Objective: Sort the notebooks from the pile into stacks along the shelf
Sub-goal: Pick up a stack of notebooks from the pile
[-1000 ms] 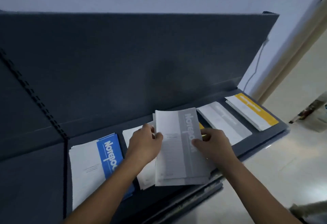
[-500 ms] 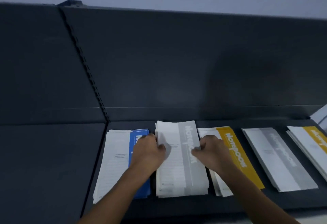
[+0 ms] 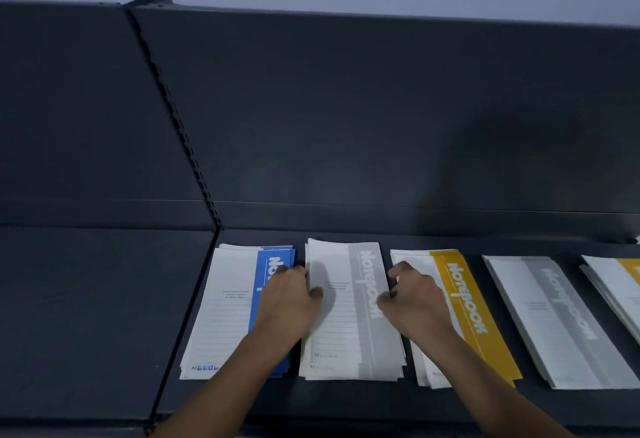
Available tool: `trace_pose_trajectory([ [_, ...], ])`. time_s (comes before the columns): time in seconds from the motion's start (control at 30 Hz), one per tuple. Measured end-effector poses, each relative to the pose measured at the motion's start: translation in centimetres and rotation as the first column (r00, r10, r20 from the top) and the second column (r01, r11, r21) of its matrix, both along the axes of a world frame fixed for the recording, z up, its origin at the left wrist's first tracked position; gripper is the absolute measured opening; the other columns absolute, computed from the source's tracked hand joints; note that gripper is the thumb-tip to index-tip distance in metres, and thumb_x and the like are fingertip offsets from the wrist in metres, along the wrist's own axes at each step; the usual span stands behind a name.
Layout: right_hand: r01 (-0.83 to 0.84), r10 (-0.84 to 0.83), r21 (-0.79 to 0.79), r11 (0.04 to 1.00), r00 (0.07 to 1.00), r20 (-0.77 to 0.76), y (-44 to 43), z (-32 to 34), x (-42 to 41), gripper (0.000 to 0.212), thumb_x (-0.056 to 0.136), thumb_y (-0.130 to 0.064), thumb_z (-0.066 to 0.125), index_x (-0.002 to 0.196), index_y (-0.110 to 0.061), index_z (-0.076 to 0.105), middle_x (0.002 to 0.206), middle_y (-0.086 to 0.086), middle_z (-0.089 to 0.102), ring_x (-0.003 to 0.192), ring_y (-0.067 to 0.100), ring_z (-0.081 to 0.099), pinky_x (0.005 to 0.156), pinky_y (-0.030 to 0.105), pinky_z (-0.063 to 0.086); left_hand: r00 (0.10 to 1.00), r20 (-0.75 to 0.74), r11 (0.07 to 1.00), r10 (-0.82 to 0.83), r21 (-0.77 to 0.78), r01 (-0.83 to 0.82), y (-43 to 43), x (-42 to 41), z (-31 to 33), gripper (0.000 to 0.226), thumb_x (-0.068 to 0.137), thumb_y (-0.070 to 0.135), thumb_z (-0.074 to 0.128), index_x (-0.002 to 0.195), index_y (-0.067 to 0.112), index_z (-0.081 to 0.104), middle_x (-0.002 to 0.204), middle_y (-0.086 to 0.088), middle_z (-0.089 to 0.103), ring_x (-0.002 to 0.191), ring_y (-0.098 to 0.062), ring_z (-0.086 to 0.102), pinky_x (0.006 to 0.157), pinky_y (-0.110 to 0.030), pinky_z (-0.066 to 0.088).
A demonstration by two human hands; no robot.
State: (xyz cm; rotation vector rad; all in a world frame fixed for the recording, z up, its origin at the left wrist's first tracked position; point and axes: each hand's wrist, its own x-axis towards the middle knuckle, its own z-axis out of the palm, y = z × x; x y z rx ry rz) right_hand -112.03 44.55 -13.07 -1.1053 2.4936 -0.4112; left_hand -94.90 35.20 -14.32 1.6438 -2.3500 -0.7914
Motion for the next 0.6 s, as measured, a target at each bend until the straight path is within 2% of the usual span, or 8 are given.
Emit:
trace_pose_trajectory([
  [0.13, -0.032, 0.032, -0.025, 0.999, 0.999, -0.006, 0.5, 0.0, -0.1, 0.021, 0.093, -0.023, 0.064, 0.111, -0.020, 0.055, 0.095, -0.003, 0.070, 0.075, 0.011, 0.059, 0.051, 0.014, 0.036, 1.000, 0.010, 1.000, -0.007, -0.014, 0.007, 0.2, 0.0, 0.1, 0.023, 0.095, 0.036, 0.062, 0.102, 0.014, 0.063, 0.103, -0.001, 0.056, 0.088, -0.015, 0.056, 0.074, -0.024, 0.044],
  [0.23, -0.058, 0.056, -0.053, 0.997, 0.998, -0.028, 0.7, 0.3, -0.2, 0.020, 0.094, -0.026, 0.063, 0.111, -0.020, 0.056, 0.092, -0.004, 0.070, 0.079, 0.012, 0.064, 0.053, 0.016, 0.037, 0.999, -0.038, 1.000, -0.005, -0.028, 0.004, 0.3, 0.1, 0.5, 0.022, 0.093, 0.035, 0.063, 0.106, 0.017, 0.062, 0.105, 0.000, 0.055, 0.090, -0.017, 0.060, 0.081, -0.031, 0.051],
  [0.37, -0.112, 0.110, -0.092, 0.989, 0.994, -0.023, 0.8, 1.2, -0.6, 0.025, 0.094, -0.029, 0.064, 0.116, -0.021, 0.056, 0.100, -0.003, 0.071, 0.091, 0.016, 0.067, 0.052, 0.014, 0.031, 0.994, -0.105, 0.997, 0.024, -0.065, -0.031, 0.7, 0.5, 1.5, 0.022, 0.094, 0.033, 0.062, 0.114, 0.022, 0.060, 0.108, 0.005, 0.056, 0.088, -0.012, 0.061, 0.075, -0.024, 0.046],
  [0.5, -0.169, 0.172, -0.157, 0.973, 0.985, 0.007, 0.9, 1.7, -0.5, 0.035, 0.094, -0.031, 0.064, 0.127, -0.025, 0.056, 0.111, -0.006, 0.071, 0.098, 0.013, 0.067, 0.071, 0.020, 0.047, 0.982, -0.188, 0.994, 0.024, -0.104, -0.044, 1.5, 1.4, 2.0, 0.018, 0.095, 0.029, 0.062, 0.112, 0.026, 0.060, 0.108, 0.010, 0.057, 0.089, -0.004, 0.059, 0.077, -0.018, 0.046],
  [0.6, -0.224, 0.237, -0.217, 0.950, 0.971, 0.035, 0.6, 1.9, 0.5, 0.034, 0.094, -0.031, 0.064, 0.127, -0.028, 0.057, 0.111, -0.008, 0.073, 0.097, 0.012, 0.068, 0.081, 0.025, 0.054, 0.965, -0.259, 0.989, 0.033, -0.132, -0.069, 2.3, 2.9, 2.5, 0.012, 0.094, 0.025, 0.063, 0.103, 0.030, 0.059, 0.106, 0.014, 0.059, 0.091, -0.001, 0.059, 0.074, -0.013, 0.044],
])
